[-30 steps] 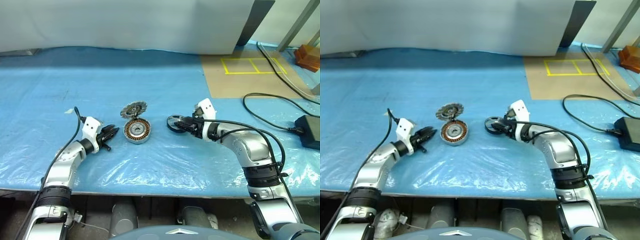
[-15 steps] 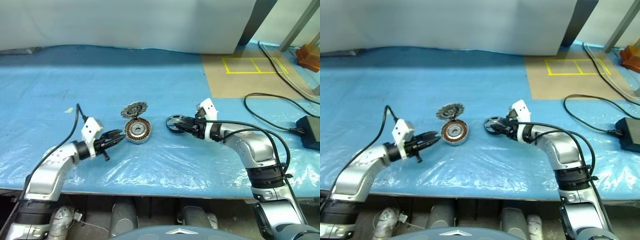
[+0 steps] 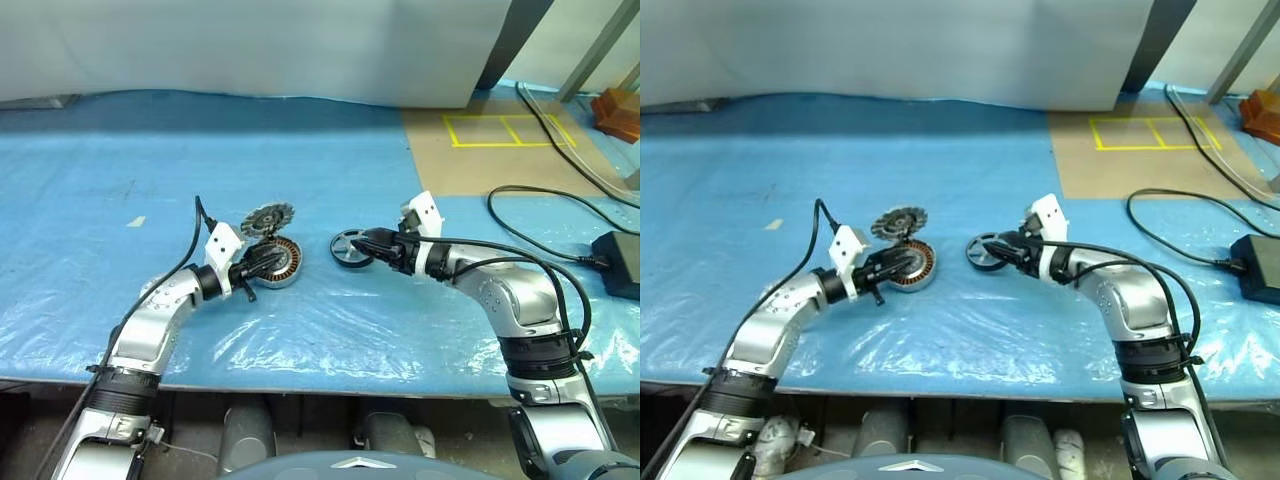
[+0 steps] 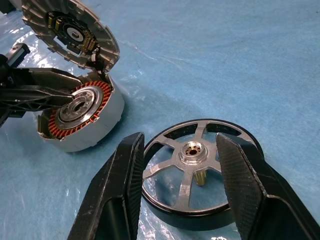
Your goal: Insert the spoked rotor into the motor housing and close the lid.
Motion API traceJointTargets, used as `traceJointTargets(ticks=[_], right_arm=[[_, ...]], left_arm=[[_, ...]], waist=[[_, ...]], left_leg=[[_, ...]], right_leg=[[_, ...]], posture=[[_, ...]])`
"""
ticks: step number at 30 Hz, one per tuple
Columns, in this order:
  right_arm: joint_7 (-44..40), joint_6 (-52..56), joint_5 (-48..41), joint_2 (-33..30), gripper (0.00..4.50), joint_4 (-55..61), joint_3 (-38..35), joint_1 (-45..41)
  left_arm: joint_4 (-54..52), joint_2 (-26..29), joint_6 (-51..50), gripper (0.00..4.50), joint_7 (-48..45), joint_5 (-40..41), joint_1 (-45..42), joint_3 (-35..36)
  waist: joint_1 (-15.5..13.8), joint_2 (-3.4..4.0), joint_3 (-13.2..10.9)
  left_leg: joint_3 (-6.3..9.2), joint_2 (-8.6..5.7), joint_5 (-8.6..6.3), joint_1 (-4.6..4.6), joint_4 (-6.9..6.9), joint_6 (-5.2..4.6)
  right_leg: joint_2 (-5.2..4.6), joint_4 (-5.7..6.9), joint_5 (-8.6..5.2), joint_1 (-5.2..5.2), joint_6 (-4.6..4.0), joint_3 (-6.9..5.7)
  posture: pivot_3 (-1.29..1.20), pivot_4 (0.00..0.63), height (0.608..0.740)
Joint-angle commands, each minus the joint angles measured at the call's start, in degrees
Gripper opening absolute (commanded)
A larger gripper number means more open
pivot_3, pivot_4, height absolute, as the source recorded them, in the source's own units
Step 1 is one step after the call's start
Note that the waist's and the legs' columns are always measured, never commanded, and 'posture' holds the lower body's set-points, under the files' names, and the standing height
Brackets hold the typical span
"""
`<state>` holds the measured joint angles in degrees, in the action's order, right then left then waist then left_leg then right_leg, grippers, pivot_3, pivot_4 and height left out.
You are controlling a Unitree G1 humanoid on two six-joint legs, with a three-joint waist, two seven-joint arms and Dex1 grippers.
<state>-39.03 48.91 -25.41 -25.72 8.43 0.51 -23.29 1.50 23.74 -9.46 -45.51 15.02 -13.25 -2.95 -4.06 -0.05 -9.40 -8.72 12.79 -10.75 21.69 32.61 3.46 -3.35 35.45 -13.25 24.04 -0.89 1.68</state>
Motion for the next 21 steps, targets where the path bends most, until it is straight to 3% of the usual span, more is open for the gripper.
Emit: traceJointTargets(ticks=[1, 21], right_arm=[[0.4, -0.1, -0.9, -1.0, 2.38, 2.9, -1.3, 0.9], [1.1, -0.3, -0.4, -1.9, 2.38, 3.0, -0.2, 1.5]], left_arm=[[-1.0, -0.2, 2.8, 0.68, -0.5, -0.9, 0.4, -1.0], [-0.3, -1.8, 3.5, 0.68, 1.1, -1.4, 0.2, -0.7]], waist=[[0.0, 0.00, 0.0], [0.0, 0.00, 0.0]], left_leg=[[0.00, 0.00, 0.00, 0.00, 0.00, 0.00], [0.01, 0.01, 0.00, -0.02, 0.07, 0.00]], right_leg=[[0.00, 0.00, 0.00, 0.00, 0.00, 0.00], [0.00, 0.10, 0.00, -0.01, -0.01, 0.01]], posture=[[0.00, 0.150, 0.740], [0.00, 0.150, 0.740]])
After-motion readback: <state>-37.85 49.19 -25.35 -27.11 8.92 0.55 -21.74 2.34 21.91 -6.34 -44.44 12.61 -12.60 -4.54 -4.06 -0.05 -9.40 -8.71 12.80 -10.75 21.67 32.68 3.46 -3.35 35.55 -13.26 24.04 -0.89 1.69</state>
